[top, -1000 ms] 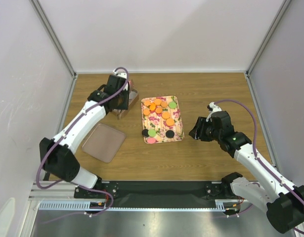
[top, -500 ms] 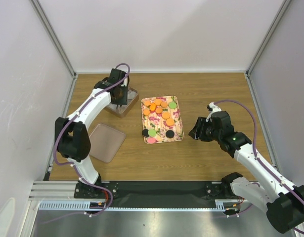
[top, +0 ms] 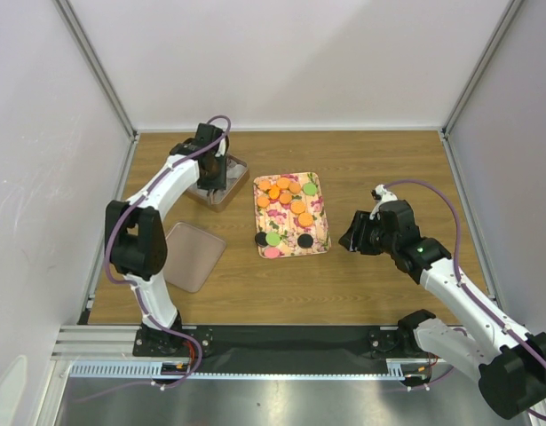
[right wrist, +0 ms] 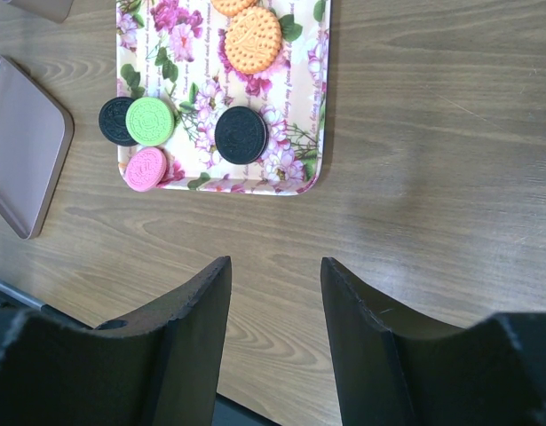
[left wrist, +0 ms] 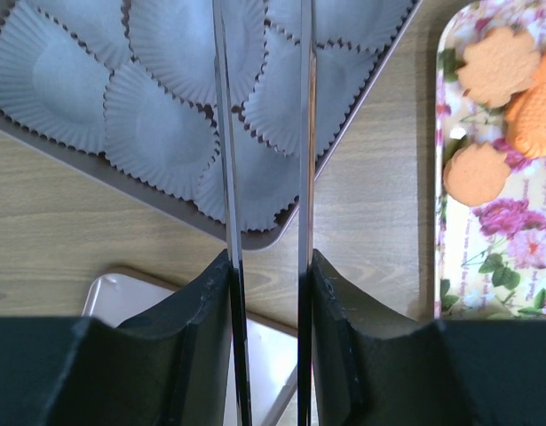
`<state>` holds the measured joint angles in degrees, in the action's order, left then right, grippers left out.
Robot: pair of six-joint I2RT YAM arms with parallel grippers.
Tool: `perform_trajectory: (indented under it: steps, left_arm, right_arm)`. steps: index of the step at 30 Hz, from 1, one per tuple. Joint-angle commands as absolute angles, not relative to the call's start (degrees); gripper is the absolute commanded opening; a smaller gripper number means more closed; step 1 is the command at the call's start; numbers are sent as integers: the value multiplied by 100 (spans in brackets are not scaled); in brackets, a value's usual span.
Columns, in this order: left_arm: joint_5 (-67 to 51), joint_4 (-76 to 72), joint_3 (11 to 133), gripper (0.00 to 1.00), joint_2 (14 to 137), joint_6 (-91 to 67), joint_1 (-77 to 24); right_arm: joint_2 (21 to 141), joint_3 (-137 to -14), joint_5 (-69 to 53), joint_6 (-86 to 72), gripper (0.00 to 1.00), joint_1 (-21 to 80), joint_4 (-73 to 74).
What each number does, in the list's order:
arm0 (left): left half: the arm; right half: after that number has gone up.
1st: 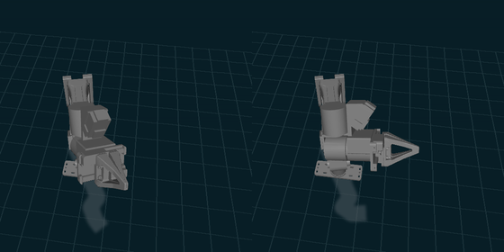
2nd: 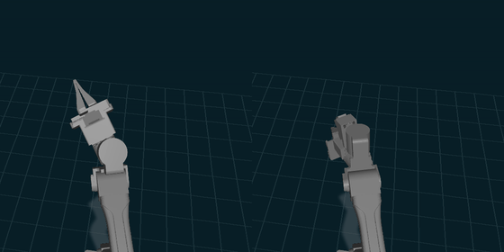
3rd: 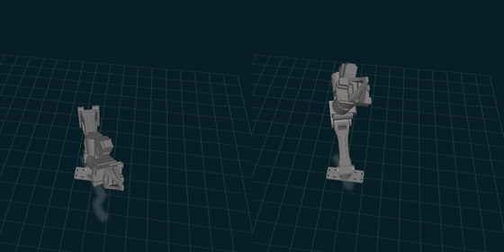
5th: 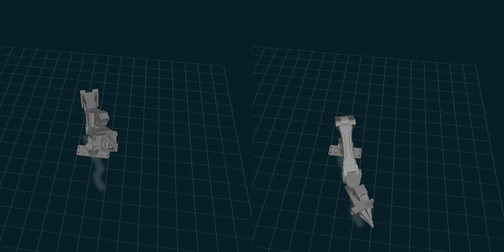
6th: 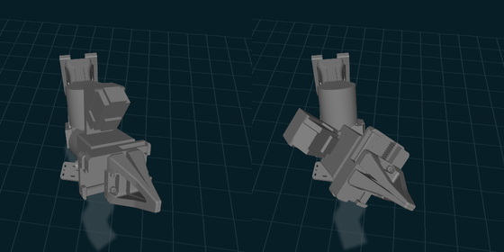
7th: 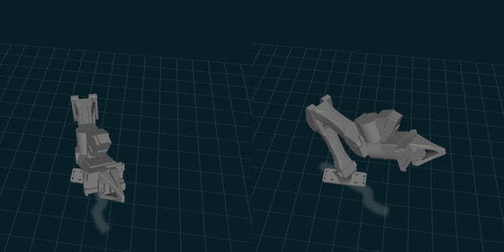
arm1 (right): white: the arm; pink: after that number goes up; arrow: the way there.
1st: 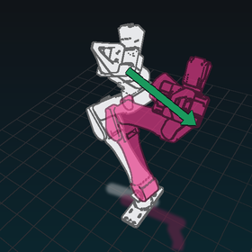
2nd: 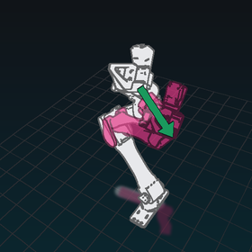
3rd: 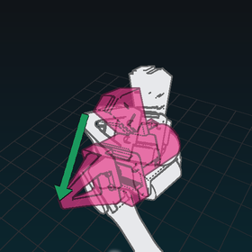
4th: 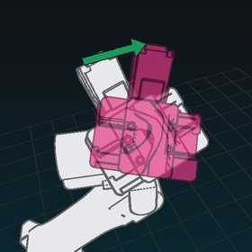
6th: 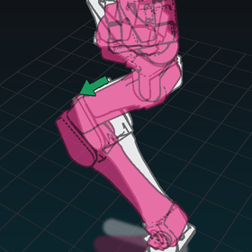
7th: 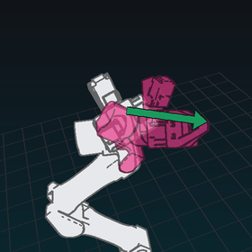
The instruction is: Pack the cookies
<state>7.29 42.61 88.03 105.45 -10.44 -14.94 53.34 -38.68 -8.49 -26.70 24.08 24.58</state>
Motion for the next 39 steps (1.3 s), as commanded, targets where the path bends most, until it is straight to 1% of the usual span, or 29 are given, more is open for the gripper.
perform_trajectory:
  steps: [1,6,22,39]
  left_arm:
    - [668,4131,9228,38,10599,-949,-1441]
    - [694,4227,9395,38,10784,-932,-1433]
    - [703,4157,9369,39,10907,-949,-1362]
    - [703,4096,9352,48,10846,-905,-1345]
  right_arm:
    - [5309,-3867,-896,-2575,51,2399,2320]
    - [5300,-3867,-914,-2575,51,2417,2329]
    - [5291,-3867,-896,-2575,51,2443,2338]
    - [5309,-3867,-896,-2575,51,2461,2329]
